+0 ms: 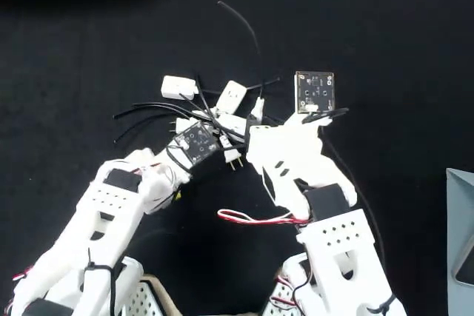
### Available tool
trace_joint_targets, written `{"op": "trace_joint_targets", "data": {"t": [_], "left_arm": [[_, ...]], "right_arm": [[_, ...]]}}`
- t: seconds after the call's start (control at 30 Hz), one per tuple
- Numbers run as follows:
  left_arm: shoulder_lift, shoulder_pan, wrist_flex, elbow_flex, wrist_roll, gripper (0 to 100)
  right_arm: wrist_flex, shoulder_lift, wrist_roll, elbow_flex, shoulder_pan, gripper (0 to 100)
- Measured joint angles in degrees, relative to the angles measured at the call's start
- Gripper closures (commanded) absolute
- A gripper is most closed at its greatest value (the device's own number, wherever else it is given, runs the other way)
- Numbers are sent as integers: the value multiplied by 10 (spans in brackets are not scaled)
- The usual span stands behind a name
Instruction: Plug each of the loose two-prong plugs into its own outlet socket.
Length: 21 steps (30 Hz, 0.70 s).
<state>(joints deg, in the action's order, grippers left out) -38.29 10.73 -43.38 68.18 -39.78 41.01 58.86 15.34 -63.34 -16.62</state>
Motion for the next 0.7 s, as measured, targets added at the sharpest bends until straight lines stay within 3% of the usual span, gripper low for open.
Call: {"op": "trace_joint_targets", "data": {"t": [0.13, 0.33, 0.5, 0.7], "left_arm": [[0, -2, 0, 0, -6, 653], [-22, -37, -2, 0, 61, 662], [-100, -78, -101, -28, 90, 662], [-254, -183, -218, -55, 151, 662]], "right_arm": [[0, 0, 0, 0, 0, 985], [0, 0, 0, 0, 0, 985], [7, 0, 0, 0, -17, 986], [29, 0, 0, 0, -122, 986]]}}
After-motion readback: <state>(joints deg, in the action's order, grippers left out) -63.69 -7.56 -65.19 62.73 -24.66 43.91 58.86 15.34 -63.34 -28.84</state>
